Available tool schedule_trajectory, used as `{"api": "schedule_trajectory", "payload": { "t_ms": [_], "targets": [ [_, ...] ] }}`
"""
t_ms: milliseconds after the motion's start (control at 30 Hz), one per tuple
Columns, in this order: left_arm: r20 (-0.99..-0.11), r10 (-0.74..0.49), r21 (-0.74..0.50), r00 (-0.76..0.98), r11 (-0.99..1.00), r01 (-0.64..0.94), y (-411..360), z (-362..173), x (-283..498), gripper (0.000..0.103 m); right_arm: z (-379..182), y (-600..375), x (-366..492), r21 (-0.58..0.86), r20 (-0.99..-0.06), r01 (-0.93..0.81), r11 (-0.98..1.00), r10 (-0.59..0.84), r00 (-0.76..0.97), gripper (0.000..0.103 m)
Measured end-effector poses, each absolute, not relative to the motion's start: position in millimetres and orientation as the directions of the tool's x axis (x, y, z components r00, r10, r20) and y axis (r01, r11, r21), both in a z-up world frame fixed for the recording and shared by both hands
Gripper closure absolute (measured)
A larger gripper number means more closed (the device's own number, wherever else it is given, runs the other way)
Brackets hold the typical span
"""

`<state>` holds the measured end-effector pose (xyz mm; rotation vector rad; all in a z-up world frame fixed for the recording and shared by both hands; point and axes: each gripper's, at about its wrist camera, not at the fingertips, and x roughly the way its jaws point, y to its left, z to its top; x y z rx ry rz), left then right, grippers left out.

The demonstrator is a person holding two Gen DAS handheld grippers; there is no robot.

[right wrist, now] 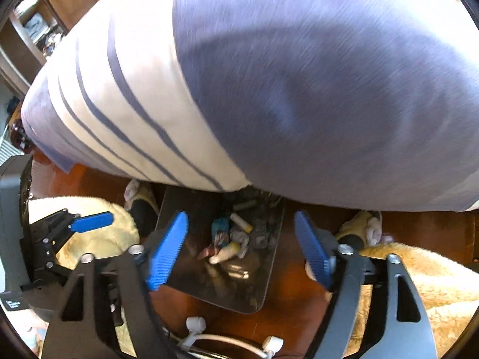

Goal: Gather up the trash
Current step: 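Raise both open tools back over the items on the bed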

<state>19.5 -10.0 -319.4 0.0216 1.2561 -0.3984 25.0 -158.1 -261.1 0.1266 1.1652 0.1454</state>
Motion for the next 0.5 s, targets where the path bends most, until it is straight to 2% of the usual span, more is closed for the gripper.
{"api": "schedule_trajectory", "payload": {
  "t_ms": [100, 400, 500],
  "targets": [
    [-0.91, -0.286, -0.191, 0.3, 0.932, 0.309, -7, -299, 18, 0.008, -246, -165, 22, 0.178, -0.887, -0.038, 0.983, 0.177, 0.426, 0.016],
    [-0.842, -0.303, -0.166, 0.446, 0.933, 0.32, 0, -230, 23, 0.008, -186, -182, 20, 0.184, -0.805, -0.042, 0.982, 0.175, 0.567, 0.014],
    [-0.817, -0.307, -0.158, 0.488, 0.933, 0.324, 3, -209, 28, 0.008, -160, -186, 22, 0.16, -0.763, -0.051, 0.986, 0.157, 0.627, 0.007]
  ]
}}
